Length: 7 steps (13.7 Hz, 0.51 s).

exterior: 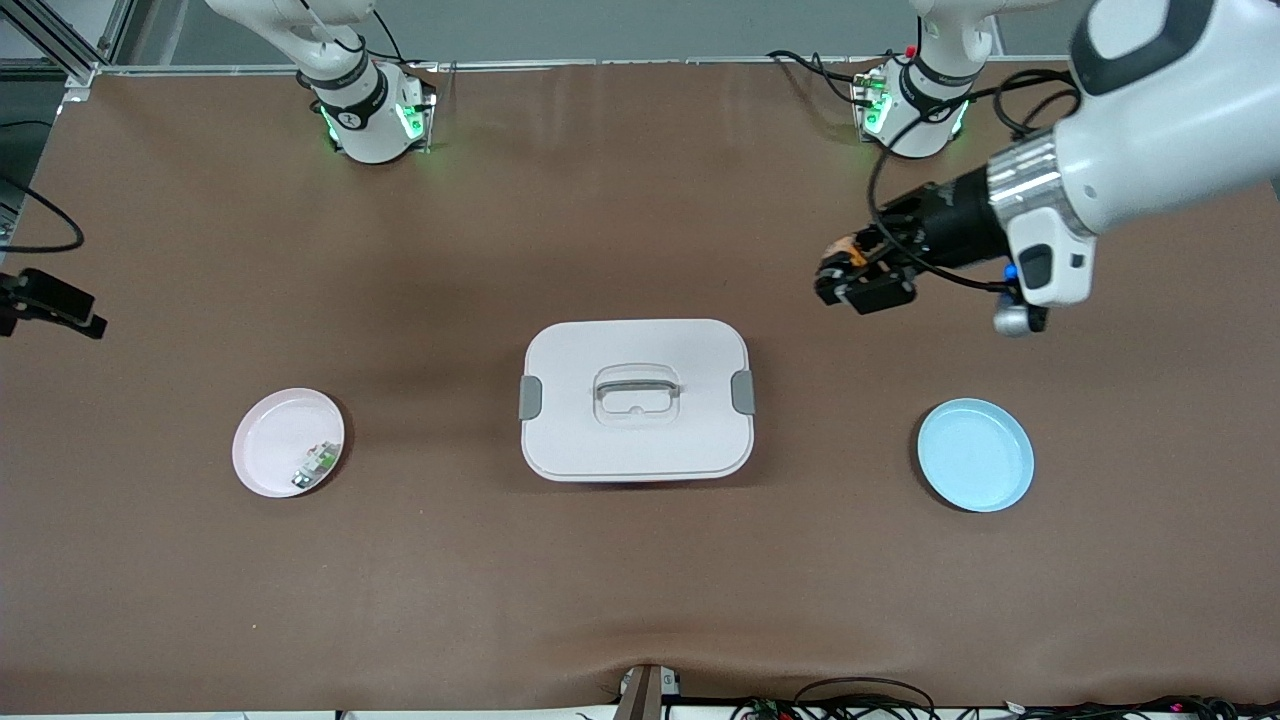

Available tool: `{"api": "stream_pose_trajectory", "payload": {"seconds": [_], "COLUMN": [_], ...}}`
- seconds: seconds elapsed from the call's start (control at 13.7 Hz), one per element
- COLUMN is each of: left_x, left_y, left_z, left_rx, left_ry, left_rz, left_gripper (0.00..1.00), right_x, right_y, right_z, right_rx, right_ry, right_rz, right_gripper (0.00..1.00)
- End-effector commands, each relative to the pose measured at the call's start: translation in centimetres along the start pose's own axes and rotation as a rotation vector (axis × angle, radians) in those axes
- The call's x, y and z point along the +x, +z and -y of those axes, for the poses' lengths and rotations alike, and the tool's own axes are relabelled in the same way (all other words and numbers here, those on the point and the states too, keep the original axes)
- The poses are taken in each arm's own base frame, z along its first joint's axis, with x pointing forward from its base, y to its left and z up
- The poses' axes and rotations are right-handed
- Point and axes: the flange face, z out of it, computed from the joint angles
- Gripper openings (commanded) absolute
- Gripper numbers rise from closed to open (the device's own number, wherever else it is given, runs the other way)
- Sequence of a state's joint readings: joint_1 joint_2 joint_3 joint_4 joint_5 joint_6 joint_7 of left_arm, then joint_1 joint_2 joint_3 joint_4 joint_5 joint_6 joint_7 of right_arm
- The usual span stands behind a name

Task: Transfer orange switch to right arm and place
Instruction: 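Lift the switch with the left gripper toward the box while the right gripper reaches in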

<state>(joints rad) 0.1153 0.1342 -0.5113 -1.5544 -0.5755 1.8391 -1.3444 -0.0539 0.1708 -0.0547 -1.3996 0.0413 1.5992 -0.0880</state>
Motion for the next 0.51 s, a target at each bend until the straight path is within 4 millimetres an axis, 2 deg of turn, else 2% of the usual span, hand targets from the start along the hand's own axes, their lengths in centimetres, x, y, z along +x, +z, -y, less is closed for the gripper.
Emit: {"api": "stream_pose_trajectory", "payload": {"seconds": [0.0, 0.15, 0.29, 0.44], "left_x": [-2.7, -5.2, -7.0, -8.5], "left_y": [1.5, 2.7, 4.1, 5.9], "left_z": [-1.0, -1.5, -1.9, -2.5], "left_rx": [-0.043, -0.077, -0.101, -0.135], "left_ry": [-0.079, -0.123, -0.185, -0.251], "left_rz": [0.045, 0.062, 0.076, 0.106], "left_gripper": [0.43, 0.43, 0.43, 0.43], "right_x": [-0.1, -0.4, -1.4, -1.3], "right_y": [-0.6, -0.9, -1.3, -2.0], "right_z": [0.3, 1.4, 4.0, 6.5], "right_rx": [0.099, 0.179, 0.310, 0.469], "right_ry": [-0.063, -0.063, -0.061, -0.079], "right_rz": [-0.019, -0.019, 0.035, 0.021], "right_gripper": [1.00, 1.00, 1.00, 1.00]}}
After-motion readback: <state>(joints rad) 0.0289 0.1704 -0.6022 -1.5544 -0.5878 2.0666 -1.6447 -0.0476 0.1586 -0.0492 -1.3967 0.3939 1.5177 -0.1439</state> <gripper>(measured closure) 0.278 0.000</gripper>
